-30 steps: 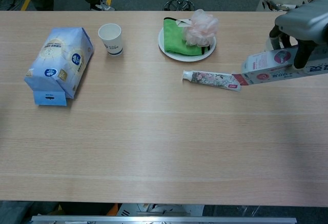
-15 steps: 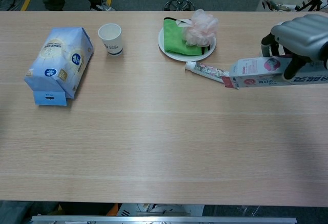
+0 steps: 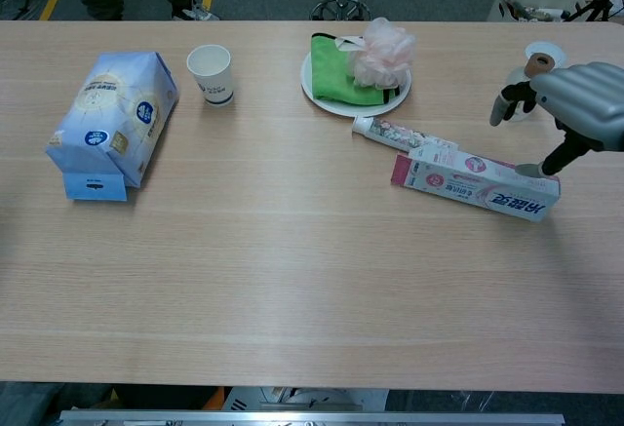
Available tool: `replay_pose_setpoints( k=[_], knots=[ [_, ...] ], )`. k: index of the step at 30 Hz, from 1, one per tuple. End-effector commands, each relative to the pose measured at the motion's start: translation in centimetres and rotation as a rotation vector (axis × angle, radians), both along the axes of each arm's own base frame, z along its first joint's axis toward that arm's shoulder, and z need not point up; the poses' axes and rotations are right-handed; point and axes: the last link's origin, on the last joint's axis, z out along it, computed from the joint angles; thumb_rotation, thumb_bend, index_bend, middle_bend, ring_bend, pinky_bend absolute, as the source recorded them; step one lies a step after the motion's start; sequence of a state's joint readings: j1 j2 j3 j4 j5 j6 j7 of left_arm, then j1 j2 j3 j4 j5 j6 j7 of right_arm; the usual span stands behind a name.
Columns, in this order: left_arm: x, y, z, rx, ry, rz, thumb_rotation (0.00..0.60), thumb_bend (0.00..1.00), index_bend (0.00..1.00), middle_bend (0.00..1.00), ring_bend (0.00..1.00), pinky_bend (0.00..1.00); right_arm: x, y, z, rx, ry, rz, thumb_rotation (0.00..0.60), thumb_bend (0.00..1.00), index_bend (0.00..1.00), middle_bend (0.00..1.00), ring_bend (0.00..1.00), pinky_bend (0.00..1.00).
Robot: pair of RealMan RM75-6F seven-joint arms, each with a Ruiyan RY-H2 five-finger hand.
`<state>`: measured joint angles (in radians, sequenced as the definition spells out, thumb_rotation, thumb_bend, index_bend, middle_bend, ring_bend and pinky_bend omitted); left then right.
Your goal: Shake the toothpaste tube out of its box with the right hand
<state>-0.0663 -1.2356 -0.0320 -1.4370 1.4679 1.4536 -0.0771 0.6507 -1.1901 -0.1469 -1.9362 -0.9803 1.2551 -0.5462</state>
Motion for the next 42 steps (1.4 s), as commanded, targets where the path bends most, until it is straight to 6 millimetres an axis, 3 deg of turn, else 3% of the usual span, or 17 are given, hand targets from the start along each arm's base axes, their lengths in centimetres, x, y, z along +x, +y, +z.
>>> replay_pose_setpoints(
  k=[1, 10, 17, 30, 42],
  knots=[
    [0.1, 0.1, 0.0, 0.002, -0.001, -0.003, 0.6, 0.12, 0.4, 0.37, 0.37, 0.53, -0.6, 0.5, 0.0, -0.017, -0.035, 0.014, 0.6, 0.11, 0.33, 0.33, 0.29, 0.47],
    [0.9, 0.6, 0.1, 0.071, -0.019, -0.044, 0.6, 0.12, 0.4, 0.36, 0.37, 0.53, -1.1, 1.8, 1.2, -0.202, -0.225, 0.174, 0.6, 0.07, 0.3, 0.27, 0.24, 0.44],
    [1.6, 1.2, 0.2, 0.15, -0.045, -0.097, 0.6, 0.12, 0.4, 0.36, 0.37, 0.53, -2.4, 4.6, 2.9, -0.36, -0.307, 0.292, 0.6, 0.07, 0.3, 0.27, 0.24, 0.42],
    [1.9, 1.6, 0.2, 0.194, -0.063, -0.126, 0.6, 0.12, 0.41, 0.36, 0.37, 0.53, -5.0, 8.5, 4.4, -0.444, -0.275, 0.193, 0.6, 0.07, 0.3, 0.28, 0.24, 0.42],
    [1.0, 1.6, -0.9, 0.088, -0.069, -0.089, 0.6, 0.12, 0.41, 0.36, 0.36, 0.53, -5.9, 8.7, 4.9, -0.45, -0.24, 0.127, 0.6, 0.07, 0.3, 0.28, 0.24, 0.42]
  ],
)
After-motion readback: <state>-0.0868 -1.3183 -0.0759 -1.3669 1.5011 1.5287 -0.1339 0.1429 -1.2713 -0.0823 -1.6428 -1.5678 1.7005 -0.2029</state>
